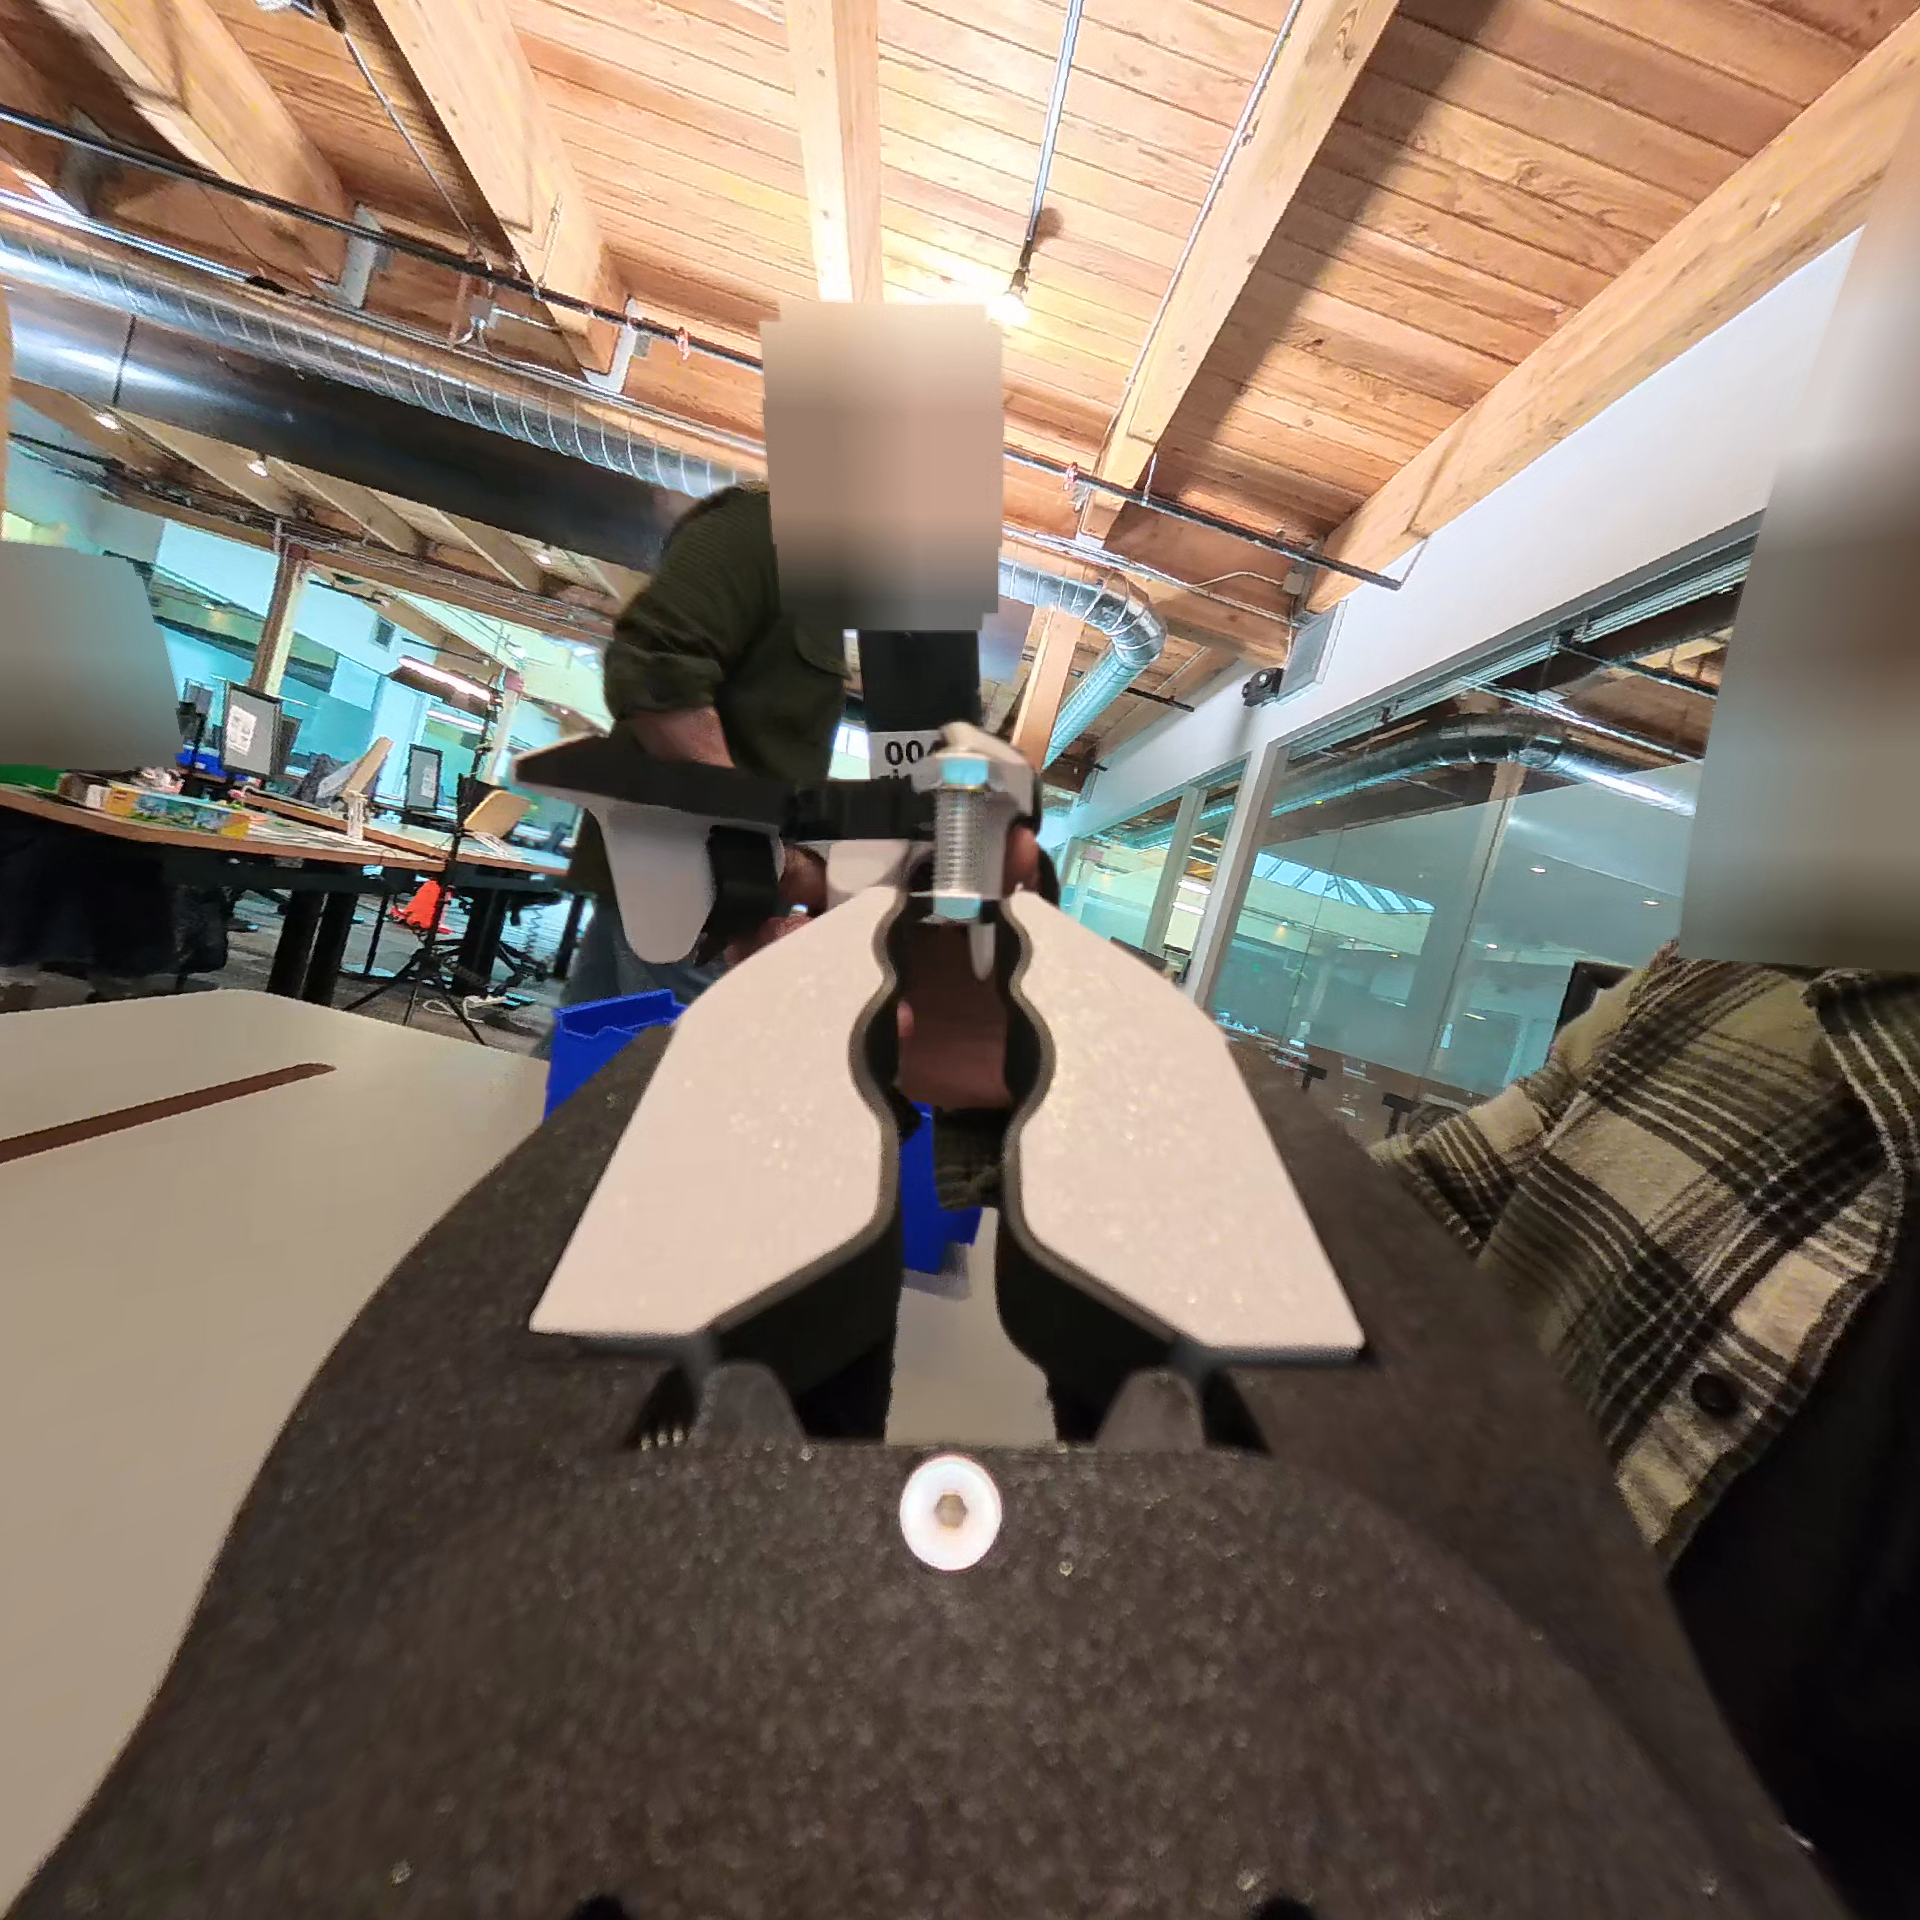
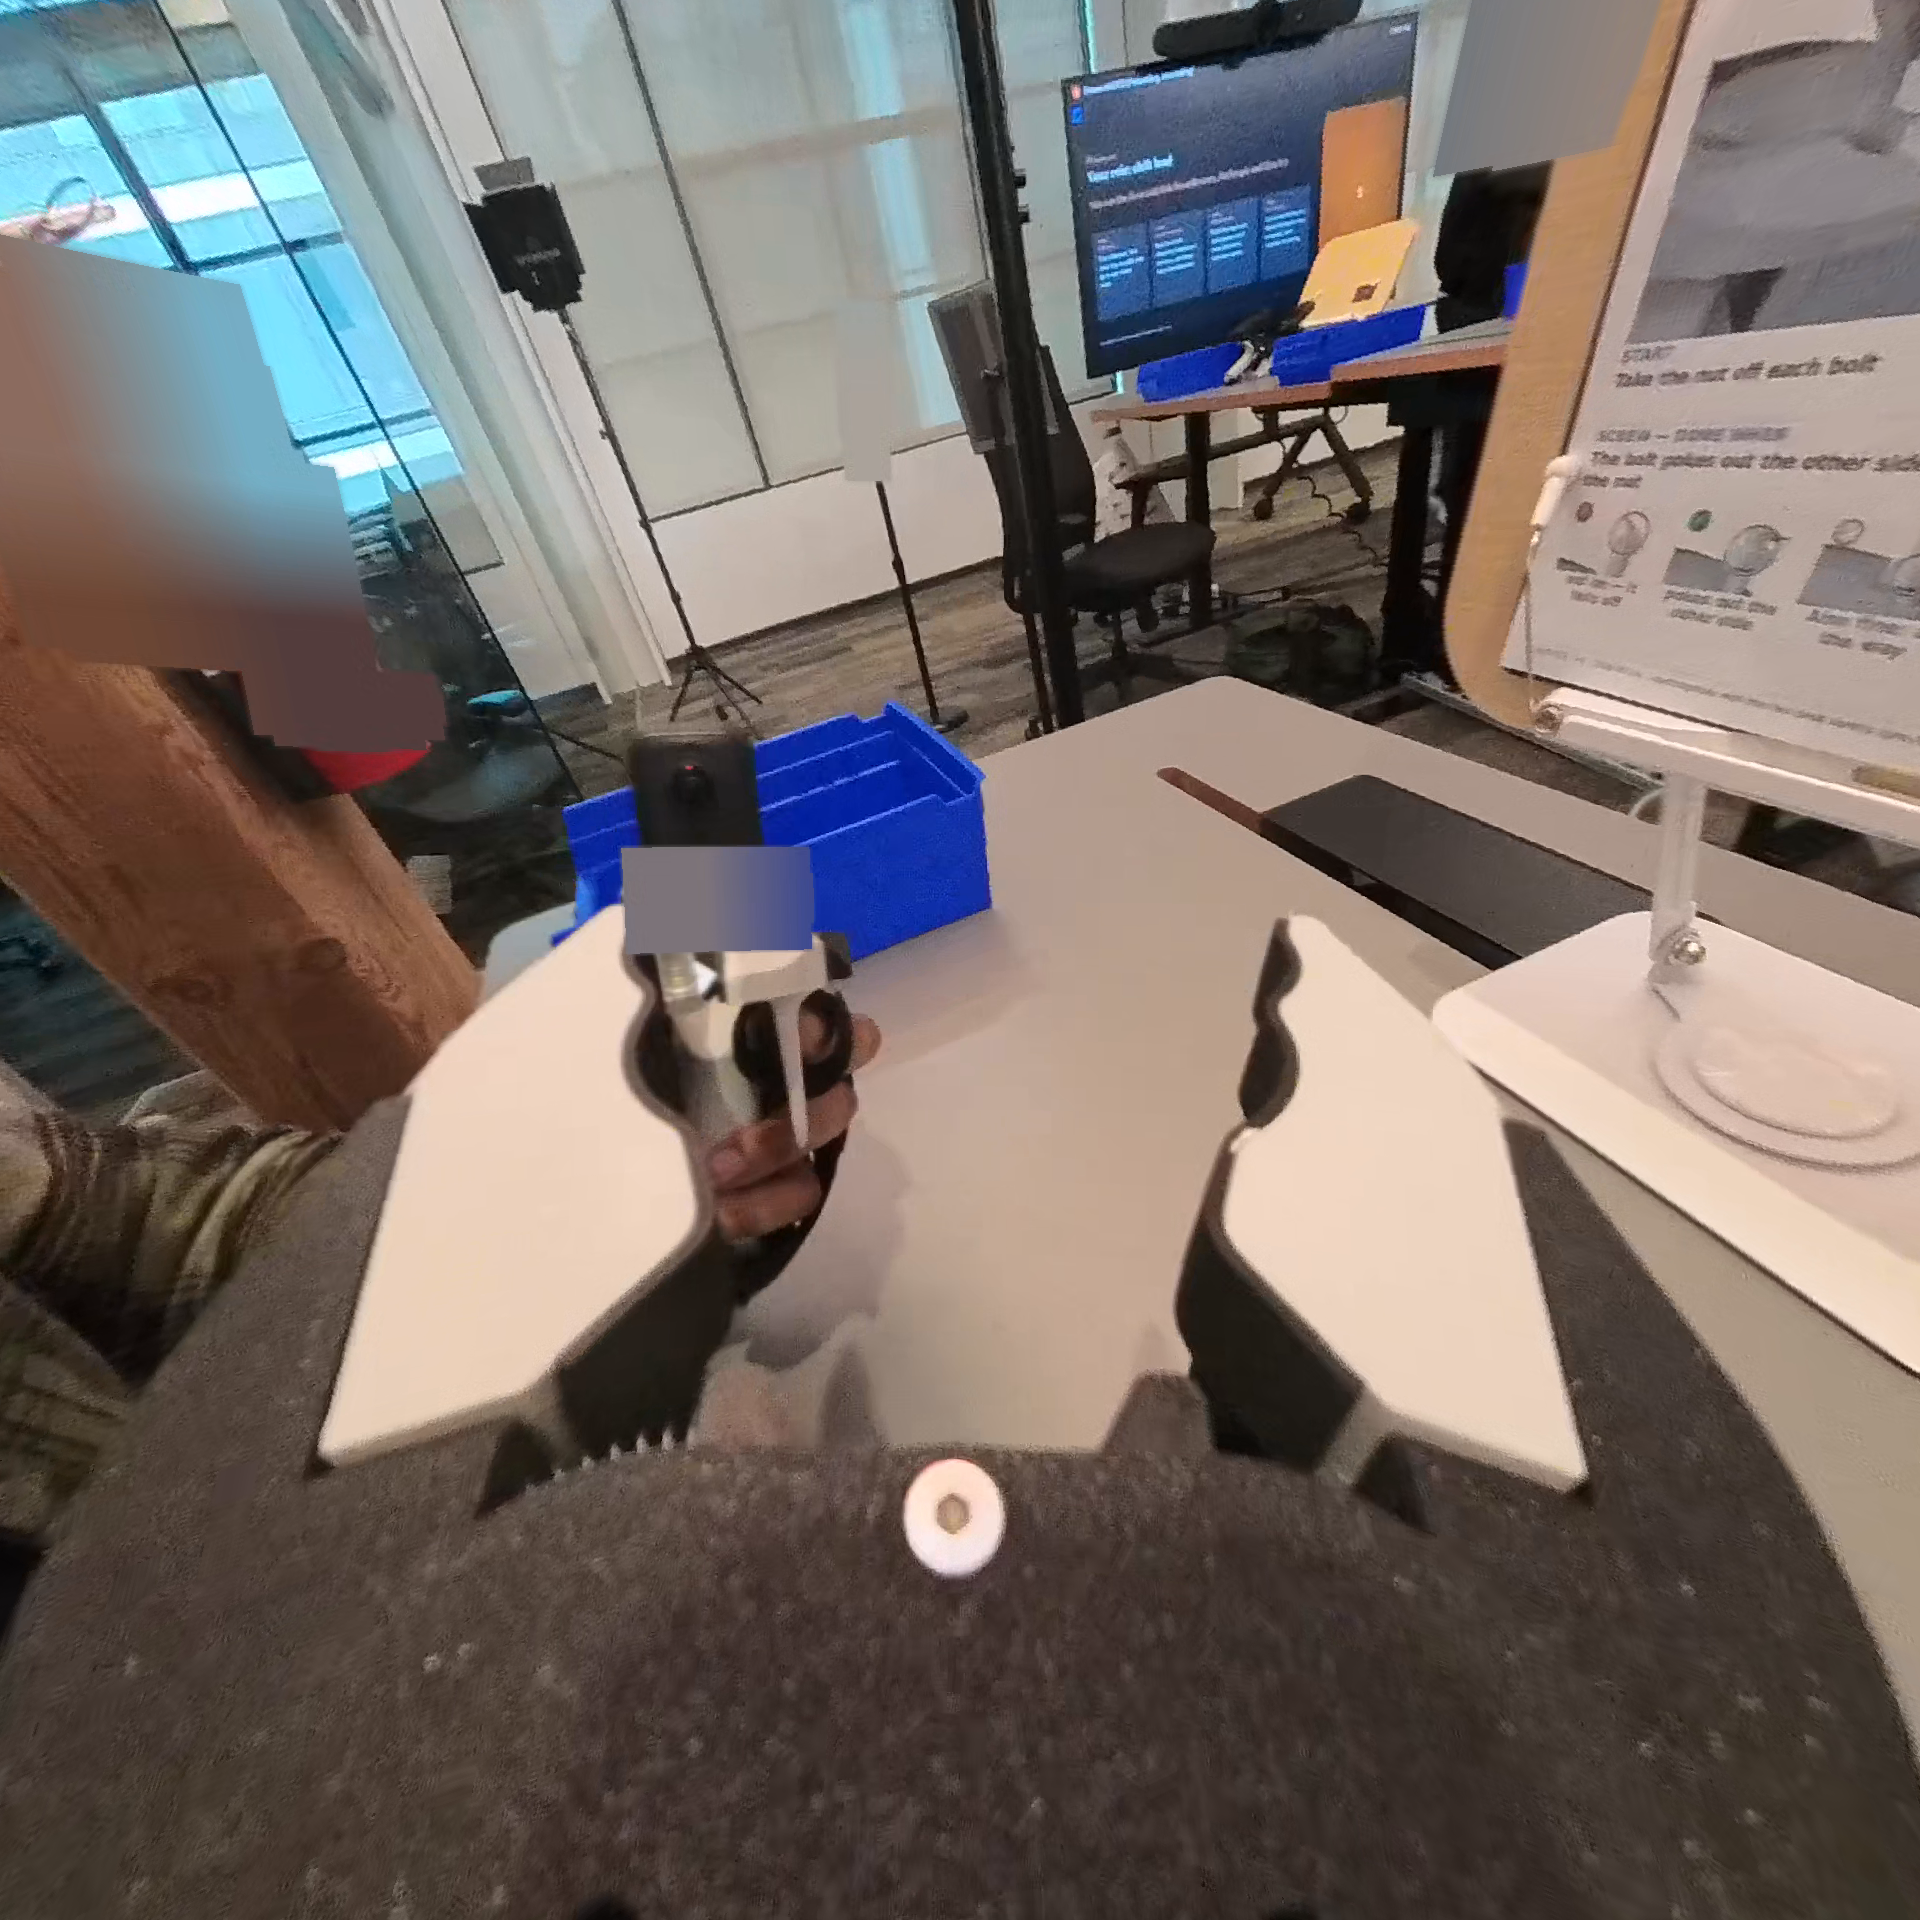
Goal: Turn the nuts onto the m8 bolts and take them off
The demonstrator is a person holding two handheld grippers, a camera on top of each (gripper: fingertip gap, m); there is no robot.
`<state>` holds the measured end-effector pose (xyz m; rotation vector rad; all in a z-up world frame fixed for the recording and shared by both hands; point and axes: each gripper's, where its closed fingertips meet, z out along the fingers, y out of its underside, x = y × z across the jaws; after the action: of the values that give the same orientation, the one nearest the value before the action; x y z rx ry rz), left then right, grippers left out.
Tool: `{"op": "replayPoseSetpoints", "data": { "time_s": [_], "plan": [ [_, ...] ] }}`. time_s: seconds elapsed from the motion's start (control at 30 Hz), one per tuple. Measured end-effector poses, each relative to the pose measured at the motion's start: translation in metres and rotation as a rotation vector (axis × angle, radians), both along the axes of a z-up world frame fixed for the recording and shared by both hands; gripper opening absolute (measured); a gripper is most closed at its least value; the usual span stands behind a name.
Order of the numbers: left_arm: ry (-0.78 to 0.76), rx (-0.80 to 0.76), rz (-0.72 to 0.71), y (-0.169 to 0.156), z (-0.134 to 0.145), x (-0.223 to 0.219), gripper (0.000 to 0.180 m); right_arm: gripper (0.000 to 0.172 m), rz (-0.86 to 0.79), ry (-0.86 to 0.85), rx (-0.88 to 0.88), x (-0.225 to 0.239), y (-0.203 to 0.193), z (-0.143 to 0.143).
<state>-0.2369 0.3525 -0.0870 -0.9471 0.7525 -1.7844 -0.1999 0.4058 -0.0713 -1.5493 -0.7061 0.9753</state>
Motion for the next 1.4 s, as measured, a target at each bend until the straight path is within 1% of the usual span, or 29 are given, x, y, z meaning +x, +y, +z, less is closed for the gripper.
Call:
{"op": "replayPoseSetpoints", "data": {
  "time_s": [0.13,0.17,0.2,0.23,0.33,0.5,0.57,0.67,0.77,0.87,0.9,0.93,1.03,1.17,1.23,1.4],
  "plan": [
    [0.002,0.001,-0.014,-0.003,0.0,0.004,0.015,0.11,0.077,-0.02,-0.009,-0.028,-0.012,-0.003],
    [0.005,0.007,-0.01,-0.004,0.0,0.004,0.015,0.11,0.063,-0.038,-0.009,-0.029,-0.008,-0.006],
    [0.009,0.011,-0.004,-0.004,0.0,0.004,0.015,0.113,0.044,-0.058,-0.009,-0.025,-0.004,-0.009],
    [0.008,0.01,-0.002,-0.004,-0.001,0.003,0.015,0.11,0.023,-0.054,-0.018,-0.018,-0.001,-0.01],
    [0.008,0.008,0.002,-0.002,-0.001,0.001,0.015,0.107,0.012,-0.032,-0.001,-0.004,-0.002,-0.003],
    [0.011,0.014,-0.002,-0.003,0.0,0.004,0.015,0.102,0.084,-0.04,0.007,-0.026,-0.018,0.0],
    [0.012,0.02,0.002,-0.005,0.0,0.004,0.015,0.101,0.086,-0.052,0.008,-0.033,-0.017,-0.002],
    [0.008,0.021,-0.001,-0.006,0.0,0.003,0.015,0.101,0.053,-0.076,0.004,-0.026,-0.01,-0.007],
    [0.008,0.022,-0.005,-0.006,0.001,0.003,0.015,0.101,0.047,-0.068,0.006,-0.017,-0.012,-0.005],
    [0.009,0.022,-0.005,-0.006,0.001,0.004,0.015,0.1,0.067,-0.063,0.007,-0.022,-0.018,-0.002],
    [0.012,0.025,-0.003,-0.006,0.001,0.004,0.015,0.098,0.08,-0.064,0.01,-0.026,-0.02,-0.001],
    [0.015,0.028,0.001,-0.006,0.001,0.004,0.015,0.09,0.104,-0.068,0.011,-0.031,-0.024,-0.001],
    [0.022,0.037,0.01,-0.007,0.0,0.004,0.015,0.076,0.152,-0.075,0.014,-0.043,-0.034,0.0],
    [0.031,0.046,0.015,-0.007,0.0,0.005,0.015,0.061,0.187,-0.095,-0.001,-0.048,-0.041,-0.002],
    [0.035,0.053,0.019,-0.008,0.0,0.005,0.015,0.06,0.18,-0.096,-0.005,-0.047,-0.042,-0.001],
    [0.029,0.061,0.01,-0.011,0.002,0.005,0.015,0.07,0.094,-0.121,0.007,-0.036,-0.03,-0.002]
  ]
}}
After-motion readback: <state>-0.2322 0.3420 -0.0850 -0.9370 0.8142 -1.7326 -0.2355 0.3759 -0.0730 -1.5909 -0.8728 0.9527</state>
